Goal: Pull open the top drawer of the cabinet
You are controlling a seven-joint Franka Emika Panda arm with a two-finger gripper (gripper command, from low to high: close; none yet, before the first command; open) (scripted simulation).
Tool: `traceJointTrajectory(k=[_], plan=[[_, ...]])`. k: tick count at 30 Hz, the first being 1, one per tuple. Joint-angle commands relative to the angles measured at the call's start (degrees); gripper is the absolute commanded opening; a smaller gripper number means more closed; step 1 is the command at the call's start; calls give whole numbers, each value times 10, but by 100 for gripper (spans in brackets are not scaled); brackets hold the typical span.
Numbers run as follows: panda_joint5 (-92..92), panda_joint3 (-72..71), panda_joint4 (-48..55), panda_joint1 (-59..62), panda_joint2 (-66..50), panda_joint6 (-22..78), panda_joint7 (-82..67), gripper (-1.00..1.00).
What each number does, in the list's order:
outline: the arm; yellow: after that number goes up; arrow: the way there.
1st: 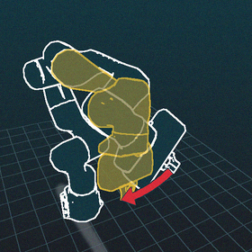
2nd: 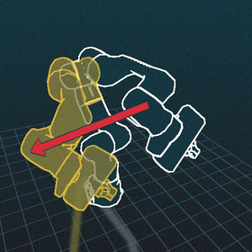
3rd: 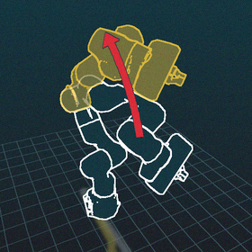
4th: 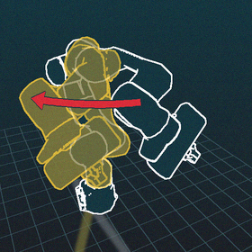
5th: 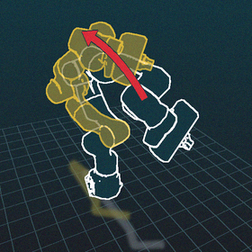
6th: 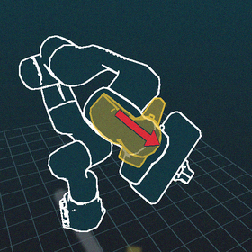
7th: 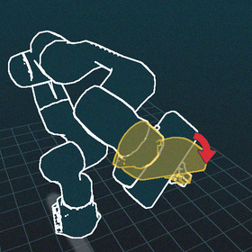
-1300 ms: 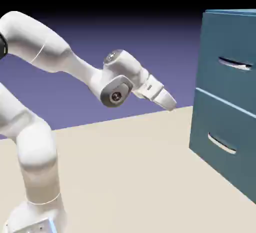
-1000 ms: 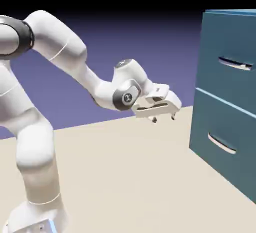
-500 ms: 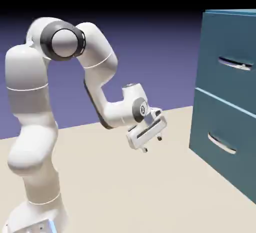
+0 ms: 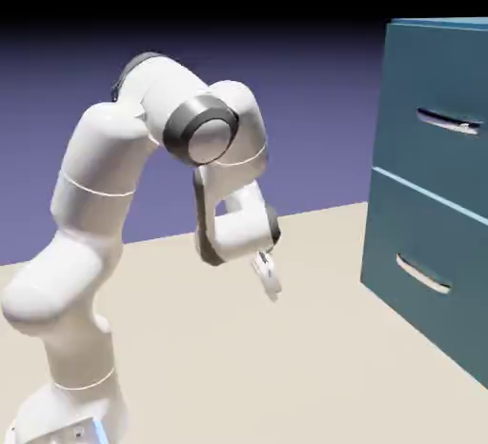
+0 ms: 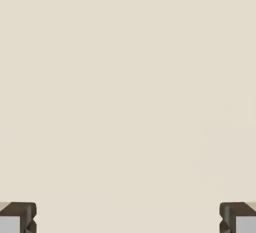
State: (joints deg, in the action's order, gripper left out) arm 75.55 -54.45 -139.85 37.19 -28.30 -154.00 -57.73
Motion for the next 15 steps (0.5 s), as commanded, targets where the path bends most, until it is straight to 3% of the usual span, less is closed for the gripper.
traceJointTrajectory(k=[1, 15], plan=[[19, -14, 5, 9, -15, 5, -25, 0], [282, -203, 79, 141, -227, 75, -374, 0]])
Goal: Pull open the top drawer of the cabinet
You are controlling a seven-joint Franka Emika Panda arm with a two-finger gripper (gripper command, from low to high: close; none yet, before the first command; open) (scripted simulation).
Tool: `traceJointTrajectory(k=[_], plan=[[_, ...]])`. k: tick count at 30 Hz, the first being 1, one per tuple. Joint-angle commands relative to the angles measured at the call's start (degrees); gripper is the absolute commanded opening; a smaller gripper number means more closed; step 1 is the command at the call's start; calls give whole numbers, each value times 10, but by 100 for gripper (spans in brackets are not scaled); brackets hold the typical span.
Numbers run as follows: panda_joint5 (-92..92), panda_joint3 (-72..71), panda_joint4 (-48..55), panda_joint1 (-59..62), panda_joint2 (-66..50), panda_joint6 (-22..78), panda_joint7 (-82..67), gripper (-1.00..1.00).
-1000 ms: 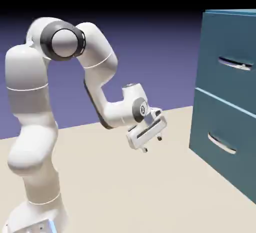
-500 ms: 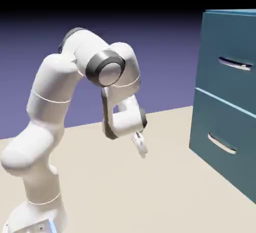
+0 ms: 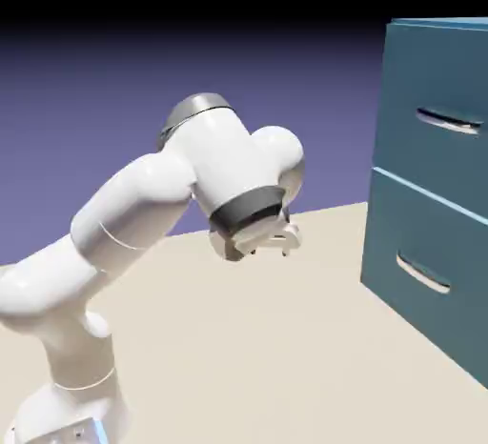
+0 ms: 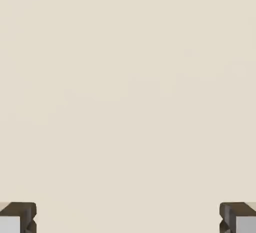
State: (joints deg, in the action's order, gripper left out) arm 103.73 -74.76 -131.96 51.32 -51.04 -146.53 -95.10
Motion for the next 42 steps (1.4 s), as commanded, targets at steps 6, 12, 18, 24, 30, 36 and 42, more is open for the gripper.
traceJointTrajectory(k=[6, 12, 18, 24, 30, 36, 42], plan=[[113, -81, 32, 57, -91, 30, -150, 0], [226, -163, 63, 113, -182, 60, -299, 0], [338, -244, 95, 170, -273, 90, -449, 0], [451, -325, 126, 226, -364, 119, -598, 0], [494, -349, 179, 218, -393, 117, -657, 0], [500, -341, 246, 172, -388, 95, -667, -100], [489, -356, 122, 257, -398, 135, -649, -100]])
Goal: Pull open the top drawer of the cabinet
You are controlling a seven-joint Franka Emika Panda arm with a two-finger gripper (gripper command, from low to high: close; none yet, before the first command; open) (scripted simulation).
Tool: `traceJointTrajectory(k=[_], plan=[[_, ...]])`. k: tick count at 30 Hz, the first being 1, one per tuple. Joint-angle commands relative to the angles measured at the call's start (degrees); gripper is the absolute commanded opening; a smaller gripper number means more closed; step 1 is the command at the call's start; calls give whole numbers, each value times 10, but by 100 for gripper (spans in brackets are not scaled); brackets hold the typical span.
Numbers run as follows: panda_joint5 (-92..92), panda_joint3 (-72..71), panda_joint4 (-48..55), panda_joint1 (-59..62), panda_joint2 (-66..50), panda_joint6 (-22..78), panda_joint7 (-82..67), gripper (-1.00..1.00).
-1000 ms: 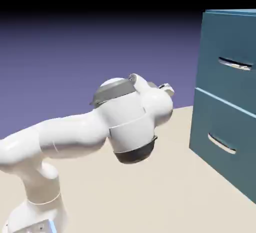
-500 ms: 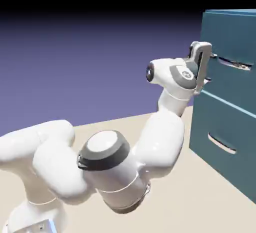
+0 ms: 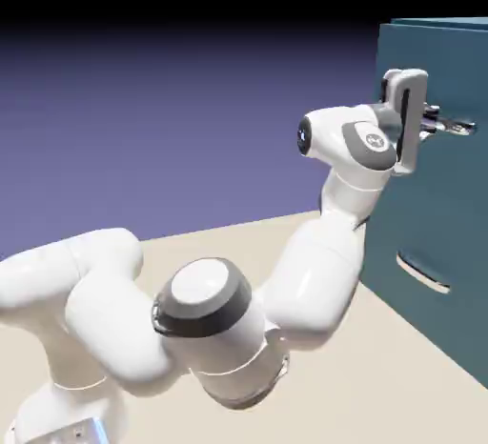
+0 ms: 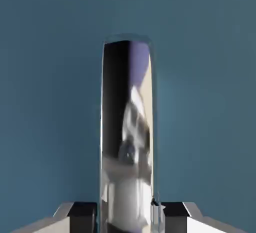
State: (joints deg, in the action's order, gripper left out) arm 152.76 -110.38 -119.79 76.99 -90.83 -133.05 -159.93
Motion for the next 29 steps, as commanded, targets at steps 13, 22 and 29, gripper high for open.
traceJointTrajectory(k=[13, 22, 29], plan=[[-75, -63, -270, 211, -41, 62, 16, -100], [-174, -129, -420, 360, -101, 67, -6, 100], [-259, -181, -482, 478, -102, 11, 0, 100]])
